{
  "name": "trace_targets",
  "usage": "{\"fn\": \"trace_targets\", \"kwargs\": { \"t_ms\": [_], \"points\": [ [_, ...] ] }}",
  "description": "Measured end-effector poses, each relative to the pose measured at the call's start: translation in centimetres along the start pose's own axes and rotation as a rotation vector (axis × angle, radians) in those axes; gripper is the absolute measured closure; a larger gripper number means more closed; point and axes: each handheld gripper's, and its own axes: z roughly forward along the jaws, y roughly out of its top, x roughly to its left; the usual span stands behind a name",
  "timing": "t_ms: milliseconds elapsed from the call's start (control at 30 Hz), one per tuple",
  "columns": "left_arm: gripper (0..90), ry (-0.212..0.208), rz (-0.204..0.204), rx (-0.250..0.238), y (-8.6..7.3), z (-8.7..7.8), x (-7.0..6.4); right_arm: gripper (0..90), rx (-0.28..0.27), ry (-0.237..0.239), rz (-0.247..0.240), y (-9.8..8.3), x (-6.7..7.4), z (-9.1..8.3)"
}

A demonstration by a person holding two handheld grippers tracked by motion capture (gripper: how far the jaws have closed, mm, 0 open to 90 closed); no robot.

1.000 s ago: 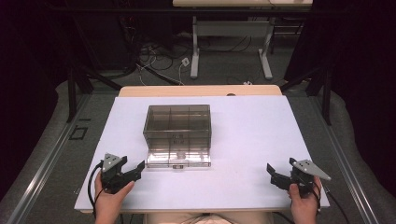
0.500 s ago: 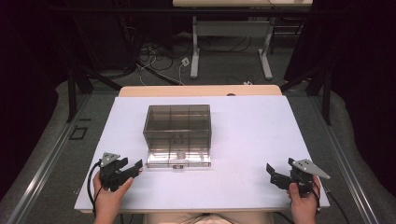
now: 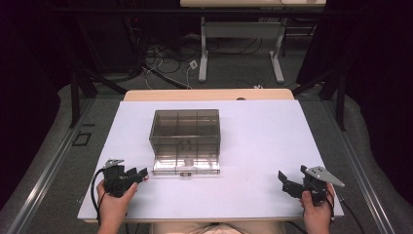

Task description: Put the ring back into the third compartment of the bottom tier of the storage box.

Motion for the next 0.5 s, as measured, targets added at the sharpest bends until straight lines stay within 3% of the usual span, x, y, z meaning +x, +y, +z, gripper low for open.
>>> {"fn": "trace_targets", "kwargs": {
  "t_ms": [500],
  "points": [
    [65.2, 0.009, -0.003, 0.061, 0.06, 0.73, 0.12, 12.7, 0.005, 0.008, 0.012, -0.06, -0.03, 0.13]
  ]
}}
